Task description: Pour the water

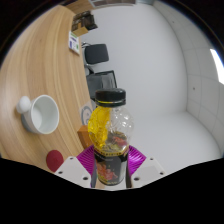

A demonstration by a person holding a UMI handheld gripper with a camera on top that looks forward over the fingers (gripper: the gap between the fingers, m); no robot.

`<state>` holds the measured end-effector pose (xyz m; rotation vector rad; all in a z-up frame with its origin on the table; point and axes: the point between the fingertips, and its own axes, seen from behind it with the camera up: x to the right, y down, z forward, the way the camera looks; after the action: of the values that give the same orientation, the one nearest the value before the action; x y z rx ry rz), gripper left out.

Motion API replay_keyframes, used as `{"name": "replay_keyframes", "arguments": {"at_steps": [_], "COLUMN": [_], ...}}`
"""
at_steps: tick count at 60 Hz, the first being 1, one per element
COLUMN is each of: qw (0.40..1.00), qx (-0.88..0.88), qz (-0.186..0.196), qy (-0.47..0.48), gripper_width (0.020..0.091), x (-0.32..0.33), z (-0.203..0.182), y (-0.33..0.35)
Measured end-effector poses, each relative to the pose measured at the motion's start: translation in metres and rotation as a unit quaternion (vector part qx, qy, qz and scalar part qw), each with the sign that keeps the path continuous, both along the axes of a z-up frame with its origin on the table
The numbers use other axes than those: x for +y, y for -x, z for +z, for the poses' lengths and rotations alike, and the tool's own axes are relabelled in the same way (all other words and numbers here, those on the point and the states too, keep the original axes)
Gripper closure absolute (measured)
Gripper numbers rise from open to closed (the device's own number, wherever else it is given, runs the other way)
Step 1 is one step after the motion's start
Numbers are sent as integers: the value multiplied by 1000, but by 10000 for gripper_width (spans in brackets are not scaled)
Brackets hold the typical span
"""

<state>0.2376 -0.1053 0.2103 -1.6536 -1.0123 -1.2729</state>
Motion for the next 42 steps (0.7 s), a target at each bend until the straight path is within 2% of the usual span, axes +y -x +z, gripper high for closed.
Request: {"name": "replay_keyframes", "arguments": {"at_steps": [9,15,25,34,42], "qw": [958,899,815,772,761], "qx": [278,432,575,630,642], "qz": [-24,-31,-53,-78,-90], "qy": [-60,-61,-44,-25,-17], "gripper_width": [707,709,709,707,707], "x": [-8,-8,3,9,9], "z": [29,21,-27,-88,-131], "y": [-7,-5,-22,-44,-53]}}
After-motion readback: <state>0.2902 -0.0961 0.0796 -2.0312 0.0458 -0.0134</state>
